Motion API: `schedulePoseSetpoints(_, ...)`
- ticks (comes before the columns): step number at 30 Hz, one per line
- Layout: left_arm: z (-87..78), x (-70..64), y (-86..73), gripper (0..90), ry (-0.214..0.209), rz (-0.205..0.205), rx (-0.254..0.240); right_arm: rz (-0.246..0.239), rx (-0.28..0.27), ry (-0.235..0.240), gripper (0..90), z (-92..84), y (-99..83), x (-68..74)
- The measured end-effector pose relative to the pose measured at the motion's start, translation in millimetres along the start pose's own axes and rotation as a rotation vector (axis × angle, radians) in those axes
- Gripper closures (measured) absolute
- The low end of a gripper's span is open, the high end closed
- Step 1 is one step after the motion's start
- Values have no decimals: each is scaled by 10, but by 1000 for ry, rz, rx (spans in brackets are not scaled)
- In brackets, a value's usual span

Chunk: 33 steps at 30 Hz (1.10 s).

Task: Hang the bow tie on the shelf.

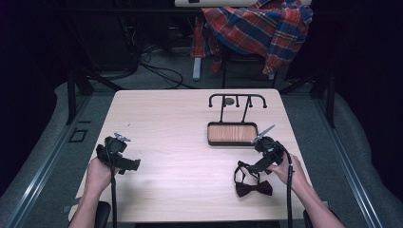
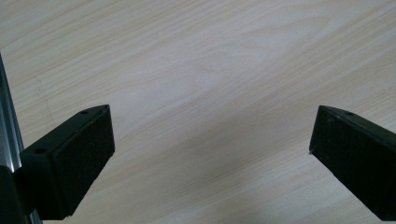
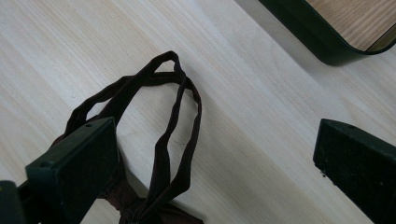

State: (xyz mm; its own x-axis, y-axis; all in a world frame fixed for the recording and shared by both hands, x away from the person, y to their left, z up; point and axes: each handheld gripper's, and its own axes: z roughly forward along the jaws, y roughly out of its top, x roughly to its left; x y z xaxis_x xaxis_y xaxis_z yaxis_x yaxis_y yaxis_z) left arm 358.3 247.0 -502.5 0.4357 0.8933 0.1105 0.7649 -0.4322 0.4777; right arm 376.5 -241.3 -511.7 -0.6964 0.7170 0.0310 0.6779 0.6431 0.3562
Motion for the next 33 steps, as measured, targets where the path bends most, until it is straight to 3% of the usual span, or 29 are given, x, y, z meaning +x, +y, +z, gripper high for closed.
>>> schedulePoseSetpoints(4,4,-5,1,1,1,1,-1,1,-3,-11,33,59,17,12)
schedulePoseSetpoints(5,3,-5,2,1,1,1,-1,-12,10,-7,149,79,28,17)
schedulePoseSetpoints(8,3,-4,2,1,1,1,-1,-15,10,-12,165,105,36,35)
schedulePoseSetpoints(11,3,-7,2,1,2,0,0,-21,11,-4,325,152,58,71)
schedulePoseSetpoints(12,3,-7,2,1,2,1,0,-21,11,-4,325,152,58,71)
schedulePoseSetpoints(15,3,-8,2,1,2,1,0,-15,21,9,434,202,77,88)
schedulePoseSetpoints(28,3,-9,2,1,4,1,3,-40,95,5,618,292,98,118)
schedulePoseSetpoints(33,4,-11,2,1,4,2,4,-46,110,3,745,312,94,132)
